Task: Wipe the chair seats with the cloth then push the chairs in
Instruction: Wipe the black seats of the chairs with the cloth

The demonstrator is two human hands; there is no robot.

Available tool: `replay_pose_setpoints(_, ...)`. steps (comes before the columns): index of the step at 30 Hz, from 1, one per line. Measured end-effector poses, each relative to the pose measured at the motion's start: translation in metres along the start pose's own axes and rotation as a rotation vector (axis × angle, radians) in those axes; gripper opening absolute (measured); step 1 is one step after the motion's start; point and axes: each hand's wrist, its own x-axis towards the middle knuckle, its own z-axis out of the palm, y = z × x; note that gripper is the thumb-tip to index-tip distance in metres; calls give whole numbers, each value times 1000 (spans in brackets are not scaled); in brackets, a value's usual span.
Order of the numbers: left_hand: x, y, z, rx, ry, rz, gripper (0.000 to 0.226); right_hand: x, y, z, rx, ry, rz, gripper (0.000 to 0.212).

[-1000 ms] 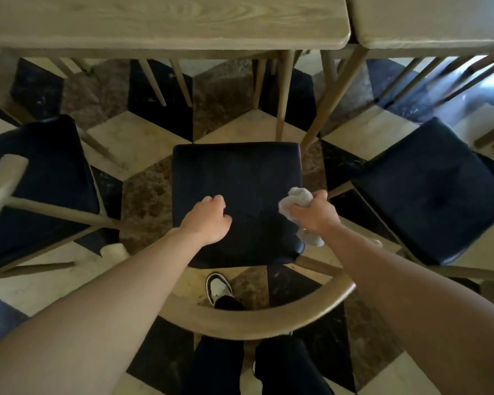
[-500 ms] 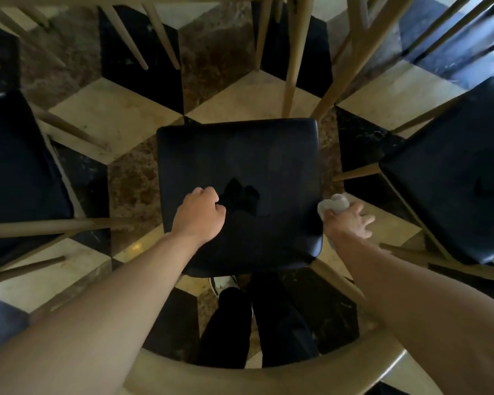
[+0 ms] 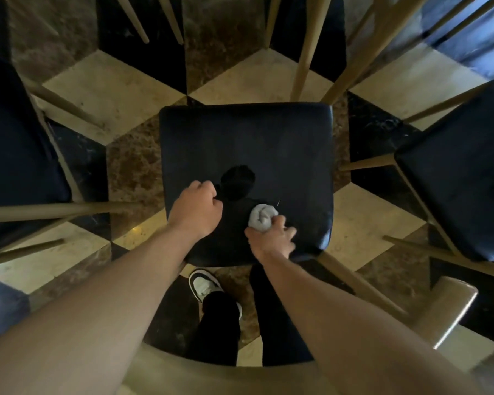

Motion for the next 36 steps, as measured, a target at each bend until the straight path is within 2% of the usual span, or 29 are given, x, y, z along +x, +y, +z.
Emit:
replay_pose_setpoints(2,1,-2,-7,-3,20,97,21,-7,-8,8,-20,-53,-113,71)
replay_pose_setpoints(4,-2,-7,-14,-14,28,155,21,-5,1,-5,-21,-10,-146,70)
replay_pose_setpoints(6,-5,-14,-22,-19,31,168,22,8,20,-29,24,147,-60,67)
replay_pose_setpoints(8,-11,-26,-29,-16,5,160,21,21,42,-51,4,305,103,64)
replay_pose_setpoints(10,-14,-41,-34,13,-40,142,18,31,54,-59,68,376,226,67)
replay_pose_setpoints(13,-14,-51,-41,40,-80,73,14,31,41,-31,36,325,254,67)
replay_pose_setpoints(16,-8,-47,-51,39,-28,35,14,11,12,21,-28,312,200,75)
replay_pose_setpoints(19,-1,-44,-64,35,18,42,15,-18,-18,64,-1,251,63,79)
replay_pose_setpoints(24,6,-58,-79,35,23,40,16,-57,-53,109,-50,88,-200,73)
replay_pose_setpoints(31,9,-74,-70,55,-9,29,18,-66,-65,124,-145,-27,-499,64)
replay_pose_setpoints(34,11,-73,-66,59,-5,21,18,-65,-68,122,-259,15,-830,61)
replay_pose_setpoints(36,14,-71,-63,58,-4,24,15,-61,-77,123,-371,96,-1090,69)
